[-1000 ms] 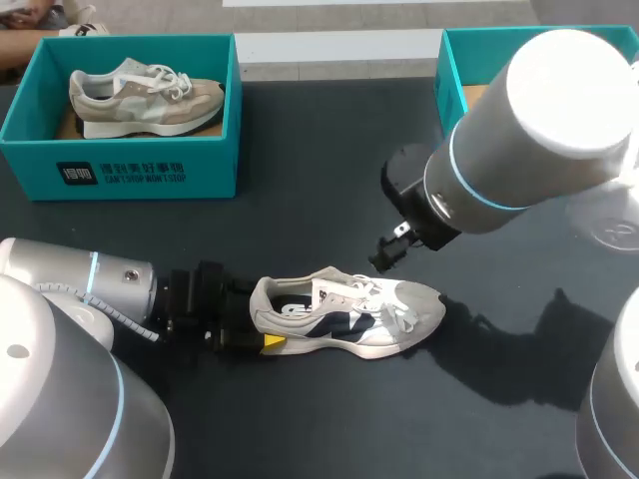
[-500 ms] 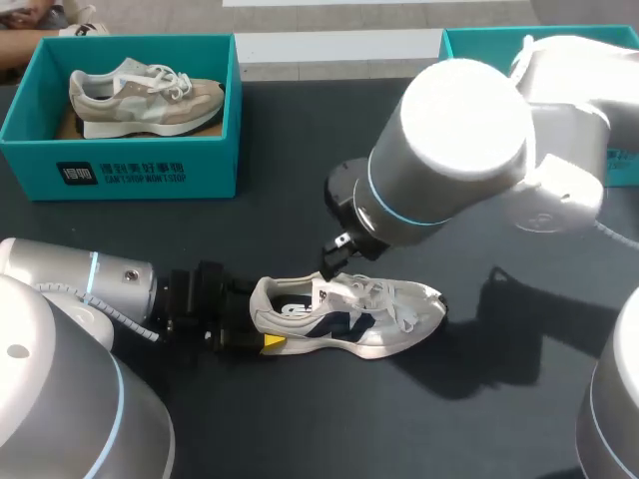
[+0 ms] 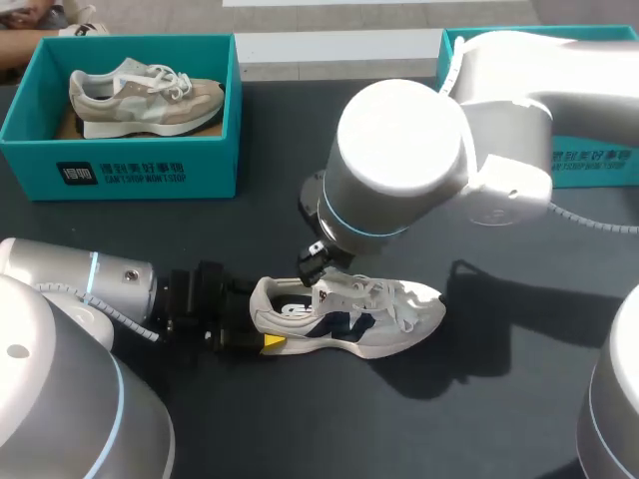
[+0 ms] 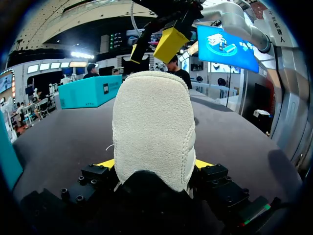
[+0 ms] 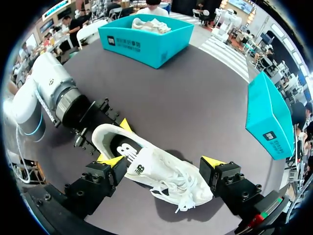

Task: Take the shoe out of the shoebox, open the shoe tongue, remove and reinsert the insole, then place the shoe into the shoebox

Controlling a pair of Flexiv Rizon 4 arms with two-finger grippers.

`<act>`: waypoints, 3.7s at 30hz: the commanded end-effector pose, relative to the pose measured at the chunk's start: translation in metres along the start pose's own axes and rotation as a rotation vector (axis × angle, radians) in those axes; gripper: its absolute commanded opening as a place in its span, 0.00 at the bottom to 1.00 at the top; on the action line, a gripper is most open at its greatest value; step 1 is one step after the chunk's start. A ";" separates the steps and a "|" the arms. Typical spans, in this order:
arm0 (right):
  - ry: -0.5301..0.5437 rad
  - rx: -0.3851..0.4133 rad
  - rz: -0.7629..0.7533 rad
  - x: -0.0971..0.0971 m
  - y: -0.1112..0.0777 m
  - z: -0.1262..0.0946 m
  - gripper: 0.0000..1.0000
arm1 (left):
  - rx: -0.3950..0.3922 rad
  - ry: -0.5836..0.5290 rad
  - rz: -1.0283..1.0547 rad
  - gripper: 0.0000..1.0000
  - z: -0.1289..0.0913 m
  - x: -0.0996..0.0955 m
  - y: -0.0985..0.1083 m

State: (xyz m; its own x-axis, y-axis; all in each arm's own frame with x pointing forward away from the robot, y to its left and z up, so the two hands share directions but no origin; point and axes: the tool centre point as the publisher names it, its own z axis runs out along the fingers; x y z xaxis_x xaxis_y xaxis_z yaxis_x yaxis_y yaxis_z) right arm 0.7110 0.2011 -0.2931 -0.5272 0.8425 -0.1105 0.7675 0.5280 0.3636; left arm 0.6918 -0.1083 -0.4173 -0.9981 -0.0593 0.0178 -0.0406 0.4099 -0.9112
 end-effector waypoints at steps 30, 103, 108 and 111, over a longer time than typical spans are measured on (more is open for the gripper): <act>-0.244 0.251 0.508 0.035 -0.019 0.054 1.00 | -0.001 0.000 0.000 0.00 0.006 0.001 0.006; -0.376 0.334 0.396 -0.080 -0.090 0.034 0.00 | -0.001 0.000 0.000 0.00 0.006 0.001 0.006; -0.374 0.352 0.389 -0.088 -0.106 0.053 0.00 | -0.001 0.000 0.000 0.00 0.006 0.001 0.006; -0.388 0.384 0.394 -0.091 -0.109 0.060 0.00 | -0.001 0.000 0.000 0.00 0.006 0.001 0.006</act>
State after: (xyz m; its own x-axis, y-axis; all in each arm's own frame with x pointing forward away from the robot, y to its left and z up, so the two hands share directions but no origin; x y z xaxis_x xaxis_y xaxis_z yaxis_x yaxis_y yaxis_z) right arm 0.6927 0.0817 -0.3648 -0.0625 0.8998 -0.4319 0.9866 0.1210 0.1093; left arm 0.6917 -0.1086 -0.4172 -0.9981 -0.0590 0.0177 -0.0404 0.4096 -0.9114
